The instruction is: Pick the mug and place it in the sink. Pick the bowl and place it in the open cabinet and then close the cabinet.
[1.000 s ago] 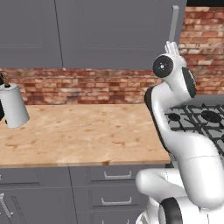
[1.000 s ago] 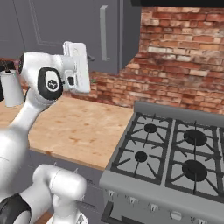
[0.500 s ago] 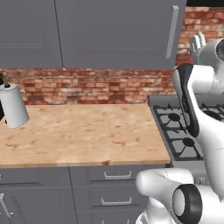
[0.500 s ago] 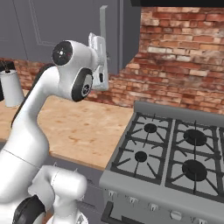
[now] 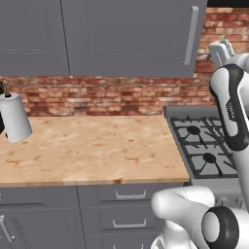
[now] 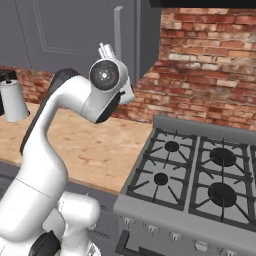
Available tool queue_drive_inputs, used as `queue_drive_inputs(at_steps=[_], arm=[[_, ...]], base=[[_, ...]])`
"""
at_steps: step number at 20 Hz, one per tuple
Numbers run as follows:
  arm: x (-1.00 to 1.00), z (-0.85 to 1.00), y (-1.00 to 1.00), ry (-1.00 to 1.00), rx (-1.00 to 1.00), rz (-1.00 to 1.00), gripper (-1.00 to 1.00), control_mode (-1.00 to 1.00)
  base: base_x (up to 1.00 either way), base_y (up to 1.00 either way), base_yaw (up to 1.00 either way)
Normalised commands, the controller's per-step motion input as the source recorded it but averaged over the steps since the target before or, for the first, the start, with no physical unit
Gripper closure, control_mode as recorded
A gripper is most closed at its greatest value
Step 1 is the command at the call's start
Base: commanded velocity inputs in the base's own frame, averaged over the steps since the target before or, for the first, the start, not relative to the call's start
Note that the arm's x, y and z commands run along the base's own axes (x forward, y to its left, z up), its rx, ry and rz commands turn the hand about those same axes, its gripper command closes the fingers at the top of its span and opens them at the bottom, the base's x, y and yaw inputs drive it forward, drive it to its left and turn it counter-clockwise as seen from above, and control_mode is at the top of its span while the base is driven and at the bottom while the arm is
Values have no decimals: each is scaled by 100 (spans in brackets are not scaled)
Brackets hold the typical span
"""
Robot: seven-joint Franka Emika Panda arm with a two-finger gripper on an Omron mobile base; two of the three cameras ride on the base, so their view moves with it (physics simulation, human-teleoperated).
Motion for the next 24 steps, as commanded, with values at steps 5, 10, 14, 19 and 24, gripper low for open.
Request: queue_drive_inputs(at_steps=[5, 10, 14, 19, 24], arm=[[0, 5, 36, -9, -48, 24, -100, -100], [13, 11, 34, -4, -46, 2, -100, -100], [62, 1, -2, 2, -36, -6, -100, -100], [92, 0, -17, 1, -27, -9, -100, -100], [78, -6, -8, -3, -18, -2, -100, -100]], base=[[0, 0, 0], [0, 0, 0], [0, 0, 0], [0, 0, 0], [0, 0, 0]])
